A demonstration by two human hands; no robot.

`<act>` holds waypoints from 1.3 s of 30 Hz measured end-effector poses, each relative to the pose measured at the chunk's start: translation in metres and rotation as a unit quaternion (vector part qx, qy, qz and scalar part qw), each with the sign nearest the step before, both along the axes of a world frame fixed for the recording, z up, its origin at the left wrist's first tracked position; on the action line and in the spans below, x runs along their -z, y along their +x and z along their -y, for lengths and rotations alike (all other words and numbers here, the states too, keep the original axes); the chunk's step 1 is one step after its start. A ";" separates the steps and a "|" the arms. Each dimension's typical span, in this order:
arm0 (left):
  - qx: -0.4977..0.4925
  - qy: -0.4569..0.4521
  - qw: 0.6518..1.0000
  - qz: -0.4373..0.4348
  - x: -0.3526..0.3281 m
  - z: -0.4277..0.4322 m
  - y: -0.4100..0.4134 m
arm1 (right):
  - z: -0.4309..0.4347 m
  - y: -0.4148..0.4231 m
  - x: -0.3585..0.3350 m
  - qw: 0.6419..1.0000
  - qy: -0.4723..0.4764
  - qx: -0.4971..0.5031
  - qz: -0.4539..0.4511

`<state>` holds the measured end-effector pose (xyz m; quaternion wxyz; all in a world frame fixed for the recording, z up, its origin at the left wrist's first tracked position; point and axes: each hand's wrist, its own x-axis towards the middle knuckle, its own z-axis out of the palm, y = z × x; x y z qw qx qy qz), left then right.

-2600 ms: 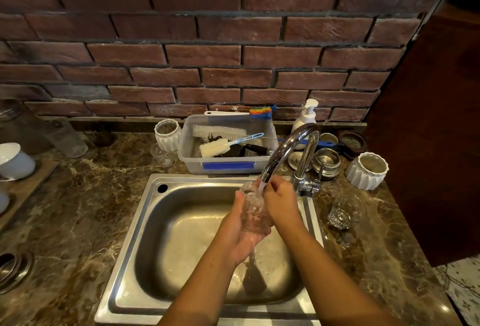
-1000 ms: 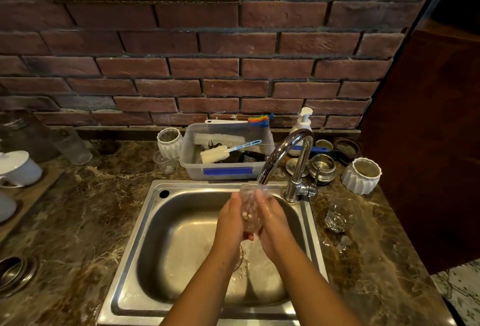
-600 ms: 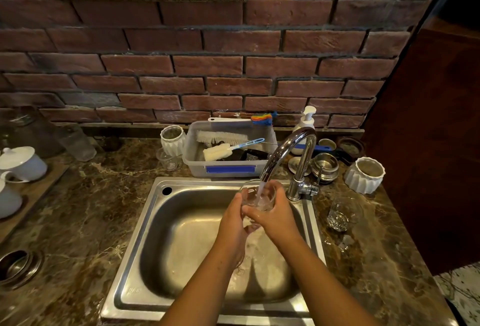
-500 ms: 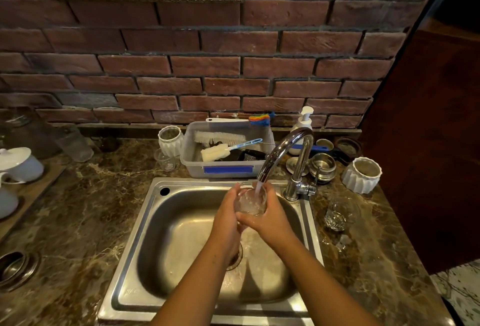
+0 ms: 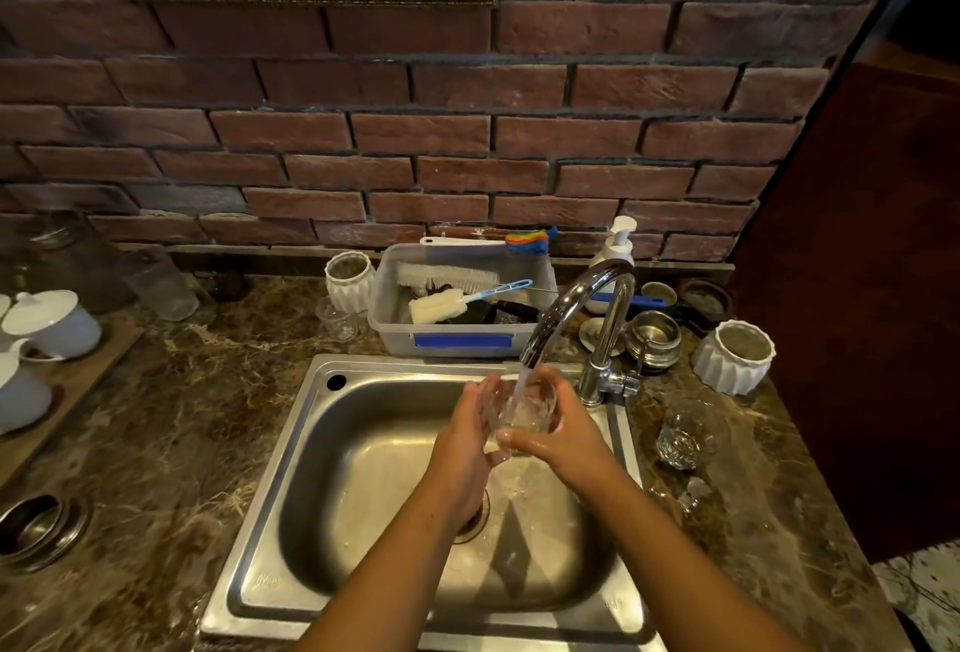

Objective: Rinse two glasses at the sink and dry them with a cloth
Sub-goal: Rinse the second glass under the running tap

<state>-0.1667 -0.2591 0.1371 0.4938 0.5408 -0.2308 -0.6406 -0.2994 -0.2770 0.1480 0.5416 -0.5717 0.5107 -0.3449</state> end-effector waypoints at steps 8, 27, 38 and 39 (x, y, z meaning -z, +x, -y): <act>0.004 -0.021 0.999 0.035 -0.001 0.004 0.003 | -0.001 -0.003 -0.001 1.000 0.000 -0.018 0.015; -0.046 -0.007 0.999 0.010 -0.001 0.002 0.002 | 0.001 0.003 0.008 0.997 0.032 -0.051 0.037; -0.055 -0.020 0.998 0.014 -0.003 0.000 -0.001 | 0.000 0.002 0.008 0.997 0.035 -0.059 0.046; -0.057 -0.019 0.998 0.023 -0.002 0.000 -0.001 | 0.000 0.002 0.008 0.997 0.034 -0.053 0.044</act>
